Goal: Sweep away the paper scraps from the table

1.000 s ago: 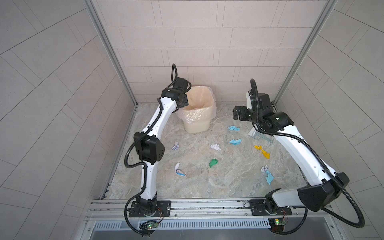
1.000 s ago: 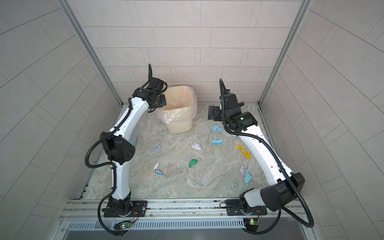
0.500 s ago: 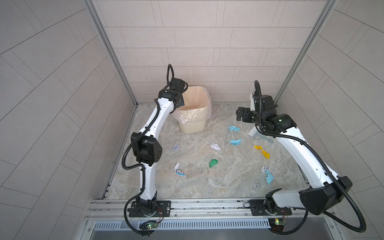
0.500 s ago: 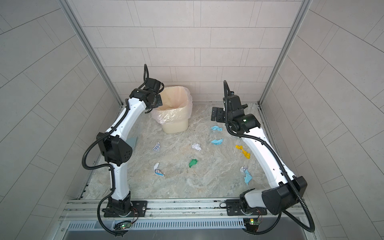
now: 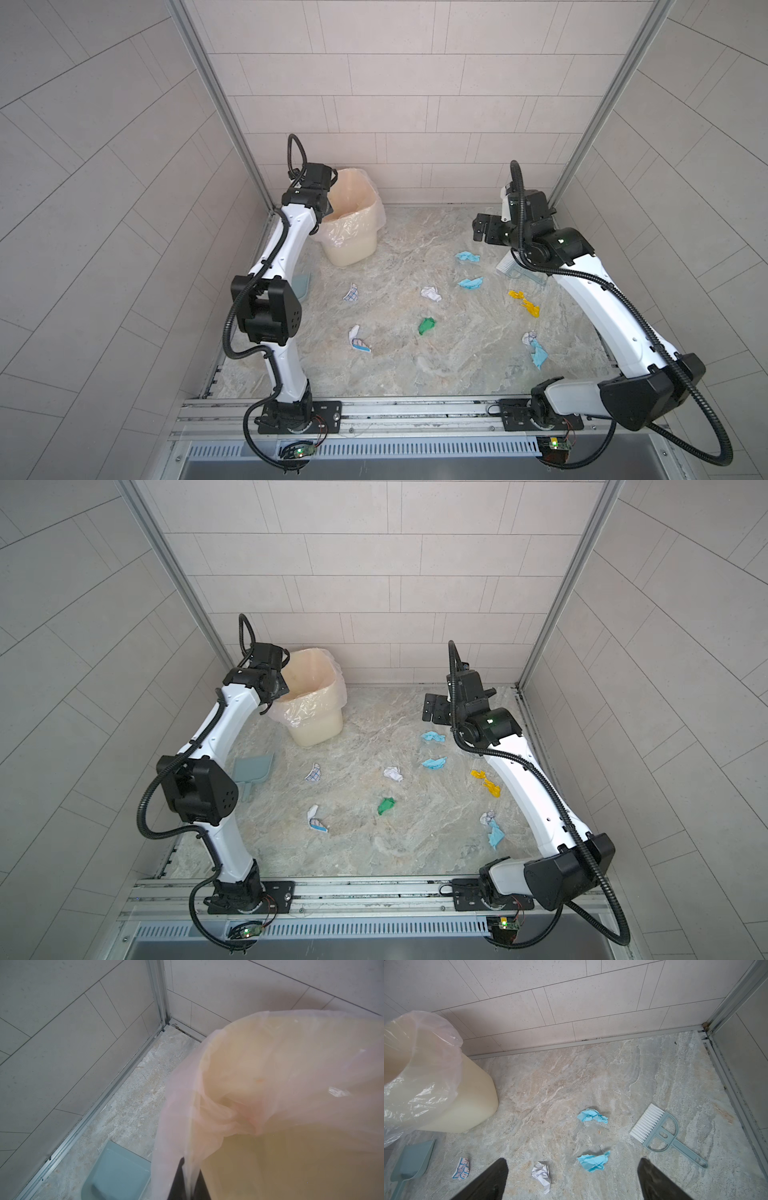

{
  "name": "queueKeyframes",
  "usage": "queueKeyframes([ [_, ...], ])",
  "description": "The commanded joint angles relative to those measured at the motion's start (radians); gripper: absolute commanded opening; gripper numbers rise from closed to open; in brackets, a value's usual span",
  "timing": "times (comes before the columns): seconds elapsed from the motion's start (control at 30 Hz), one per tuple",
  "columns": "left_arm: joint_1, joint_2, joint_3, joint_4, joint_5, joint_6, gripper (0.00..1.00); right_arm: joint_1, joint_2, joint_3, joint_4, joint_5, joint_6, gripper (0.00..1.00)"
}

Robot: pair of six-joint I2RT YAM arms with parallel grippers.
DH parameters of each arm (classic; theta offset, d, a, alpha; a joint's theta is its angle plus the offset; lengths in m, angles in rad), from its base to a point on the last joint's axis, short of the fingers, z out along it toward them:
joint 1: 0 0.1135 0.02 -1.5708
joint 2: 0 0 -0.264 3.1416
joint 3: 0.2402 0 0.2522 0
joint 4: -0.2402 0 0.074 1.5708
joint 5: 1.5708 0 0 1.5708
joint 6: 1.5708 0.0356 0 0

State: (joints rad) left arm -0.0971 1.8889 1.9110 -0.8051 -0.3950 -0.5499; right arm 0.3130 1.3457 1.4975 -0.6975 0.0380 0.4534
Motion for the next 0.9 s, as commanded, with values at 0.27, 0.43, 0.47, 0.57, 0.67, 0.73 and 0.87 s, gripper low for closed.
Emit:
queueKeyframes([
  [0.27, 0.014, -0.010, 0.008, 0.083, -0.035, -0.025, 0.27, -0.012, -0.002, -0.008, -0.011, 0.001, -0.010, 0.99],
  [0.43, 0.013, -0.072, -0.036, 0.099, -0.020, -0.014, 0.57, -0.094, 0.022, -0.008, -0.083, -0.041, -0.080, 0.99],
  [0.47, 0.012, -0.088, -0.045, 0.099, -0.015, -0.008, 0.61, -0.120, 0.029, -0.009, -0.098, -0.052, -0.105, 0.99],
  [0.57, 0.011, -0.145, -0.073, 0.095, 0.008, 0.013, 0.70, -0.209, 0.064, -0.018, -0.150, -0.087, -0.168, 0.99],
  [0.67, 0.001, -0.212, -0.117, 0.095, 0.025, 0.035, 0.77, -0.297, 0.103, -0.036, -0.183, -0.077, -0.187, 0.99],
  [0.73, -0.011, -0.271, -0.160, 0.090, 0.033, 0.053, 0.82, -0.362, 0.132, -0.054, -0.178, -0.087, -0.184, 0.99],
  [0.87, -0.056, -0.394, -0.275, 0.083, 0.048, 0.075, 0.89, -0.475, 0.209, -0.075, -0.139, -0.127, -0.126, 0.99],
])
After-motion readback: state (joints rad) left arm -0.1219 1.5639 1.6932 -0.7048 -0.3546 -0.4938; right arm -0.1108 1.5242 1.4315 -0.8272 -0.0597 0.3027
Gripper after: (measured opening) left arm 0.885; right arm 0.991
